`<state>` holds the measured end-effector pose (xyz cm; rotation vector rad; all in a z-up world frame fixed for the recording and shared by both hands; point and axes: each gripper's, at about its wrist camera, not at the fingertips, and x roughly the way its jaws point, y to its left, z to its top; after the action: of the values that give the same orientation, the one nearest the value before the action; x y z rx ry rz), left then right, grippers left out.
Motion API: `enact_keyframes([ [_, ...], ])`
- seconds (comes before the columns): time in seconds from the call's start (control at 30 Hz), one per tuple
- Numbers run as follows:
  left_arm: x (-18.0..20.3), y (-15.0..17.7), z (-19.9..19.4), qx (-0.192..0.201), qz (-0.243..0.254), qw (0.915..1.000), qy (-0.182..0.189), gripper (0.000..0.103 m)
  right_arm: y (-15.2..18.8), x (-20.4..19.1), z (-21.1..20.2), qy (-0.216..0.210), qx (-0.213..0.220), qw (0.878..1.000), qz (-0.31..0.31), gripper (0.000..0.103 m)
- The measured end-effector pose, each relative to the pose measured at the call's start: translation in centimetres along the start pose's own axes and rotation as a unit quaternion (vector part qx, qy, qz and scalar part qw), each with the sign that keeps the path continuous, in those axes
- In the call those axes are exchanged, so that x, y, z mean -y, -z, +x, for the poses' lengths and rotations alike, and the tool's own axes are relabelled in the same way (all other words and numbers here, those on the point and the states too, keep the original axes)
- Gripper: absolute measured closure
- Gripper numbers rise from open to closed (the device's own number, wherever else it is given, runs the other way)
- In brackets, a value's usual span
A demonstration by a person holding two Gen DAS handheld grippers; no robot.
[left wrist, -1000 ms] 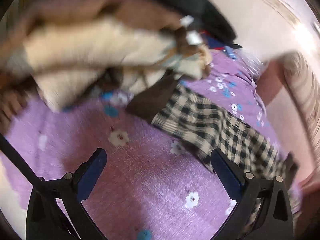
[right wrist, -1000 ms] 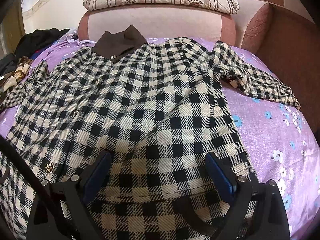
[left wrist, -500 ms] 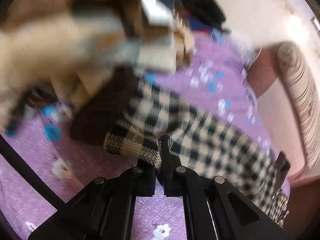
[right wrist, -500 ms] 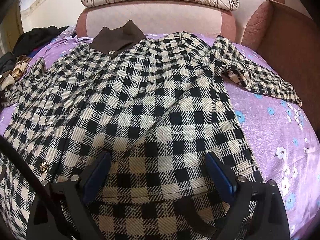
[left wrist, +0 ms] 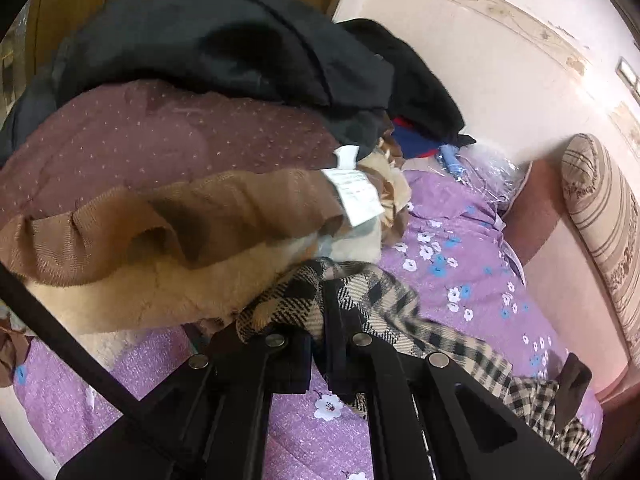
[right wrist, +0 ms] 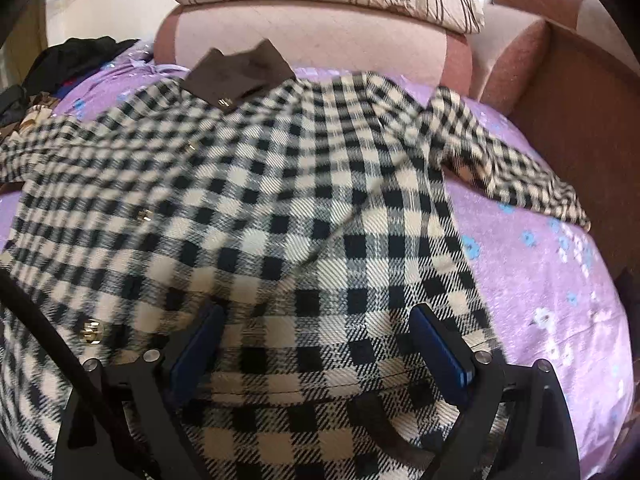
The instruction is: Fold large clothes
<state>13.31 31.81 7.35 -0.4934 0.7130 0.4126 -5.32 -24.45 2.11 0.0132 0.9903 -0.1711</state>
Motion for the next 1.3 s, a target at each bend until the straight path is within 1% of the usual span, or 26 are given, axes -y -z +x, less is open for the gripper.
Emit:
enact_keyframes([
  [0.1, 1.4, 0.2, -0.9, 0.007, 0.018, 0.9998, 0.008, 0.099, -0.2, -0.7, -1.1, -0.013, 0.011, 1.000, -0.013, 0.006],
  [0.2, 3.8, 1.1, -2.3, 0.019, 0.044, 0.9984, 0.030, 0.099, -0.7, -1.2, -1.8, -0.020, 0.028, 0.999, -0.038, 0.008],
  [0.27, 6.7, 2.3, -3.2, 0.026, 0.075, 0.9958, 0.045, 0.099, -1.2, -1.0, -2.1, -0.018, 0.038, 0.998, -0.043, 0.008],
  [0.37, 11.3, 4.4, -4.1, 0.020, 0.114, 0.9902, 0.078, 0.099, -2.0, 0.4, -2.2, -0.022, 0.047, 0.998, -0.026, 0.008],
  [0.4, 13.5, 5.5, -4.3, 0.014, 0.129, 0.9868, 0.096, 0.099, -2.2, 1.3, -2.2, -0.023, 0.052, 0.998, -0.015, 0.008],
  [0.47, 16.4, 7.1, -5.5, 0.003, 0.151, 0.9805, 0.126, 0.099, -2.3, 2.7, -2.3, -0.022, 0.062, 0.998, 0.006, 0.008],
  [0.5, 19.0, 8.4, -5.9, -0.005, 0.168, 0.9752, 0.144, 0.099, -2.2, 3.7, -2.4, -0.022, 0.066, 0.997, 0.020, 0.008],
  [0.53, 20.6, 9.3, -6.3, -0.009, 0.180, 0.9713, 0.155, 0.099, -2.1, 4.6, -2.5, -0.023, 0.070, 0.997, 0.035, 0.008],
  [0.57, 22.8, 10.7, -6.5, -0.016, 0.196, 0.9656, 0.170, 0.099, -1.9, 5.1, -2.5, -0.024, 0.071, 0.996, 0.043, 0.008],
  [0.6, 25.6, 12.5, -7.0, -0.023, 0.218, 0.9577, 0.187, 0.099, -1.9, 6.1, -2.4, -0.027, 0.070, 0.995, 0.061, 0.008],
  [0.63, 27.4, 14.0, -7.4, -0.028, 0.233, 0.9519, 0.197, 0.099, -1.8, 6.7, -2.3, -0.029, 0.068, 0.995, 0.074, 0.008],
  [0.7, 31.7, 17.3, -7.6, -0.045, 0.262, 0.9377, 0.223, 0.099, -2.0, 8.9, -2.0, -0.041, 0.060, 0.990, 0.117, 0.008],
  [0.77, 35.7, 21.1, -7.7, -0.075, 0.289, 0.9212, 0.249, 0.099, -2.1, 10.7, -2.1, -0.053, 0.059, 0.985, 0.156, 0.008],
  [0.83, 38.5, 24.8, -7.9, -0.095, 0.317, 0.9076, 0.258, 0.097, -2.2, 13.2, -2.1, -0.065, 0.061, 0.975, 0.202, 0.008],
  [0.9, 40.8, 28.5, -7.6, -0.116, 0.346, 0.8944, 0.259, 0.093, -2.1, 14.5, -2.2, -0.068, 0.063, 0.971, 0.221, 0.008],
  [0.93, 41.3, 29.7, -7.3, -0.126, 0.354, 0.8904, 0.257, 0.081, -2.1, 15.2, -2.2, -0.068, 0.064, 0.968, 0.231, 0.008],
  [0.97, 41.7, 31.0, -7.2, -0.139, 0.362, 0.8843, 0.260, 0.067, -2.0, 15.5, -2.3, -0.069, 0.064, 0.968, 0.234, 0.008],
  [1.03, 41.5, 32.6, -7.4, -0.151, 0.371, 0.8753, 0.271, 0.054, -2.0, 16.0, -2.2, -0.074, 0.063, 0.966, 0.241, 0.008],
  [1.07, 41.1, 32.9, -7.8, -0.150, 0.375, 0.8726, 0.274, 0.050, -2.1, 16.1, -2.2, -0.079, 0.063, 0.965, 0.242, 0.008],
  [1.13, 39.9, 32.4, -8.7, -0.154, 0.379, 0.8666, 0.285, 0.049, -2.2, 15.6, -2.3, -0.088, 0.063, 0.966, 0.235, 0.008],
  [1.2, 38.1, 31.0, -9.4, -0.160, 0.367, 0.8671, 0.297, 0.044, -2.4, 15.0, -2.2, -0.095, 0.064, 0.968, 0.224, 0.008],
  [1.23, 36.7, 30.0, -9.8, -0.160, 0.356, 0.8703, 0.300, 0.039, -2.4, 14.7, -2.3, -0.098, 0.065, 0.969, 0.218, 0.008],
  [1.3, 34.1, 28.5, -10.3, -0.156, 0.341, 0.8760, 0.303, 0.036, -2.5, 13.3, -2.3, -0.104, 0.067, 0.972, 0.197, 0.008],
])
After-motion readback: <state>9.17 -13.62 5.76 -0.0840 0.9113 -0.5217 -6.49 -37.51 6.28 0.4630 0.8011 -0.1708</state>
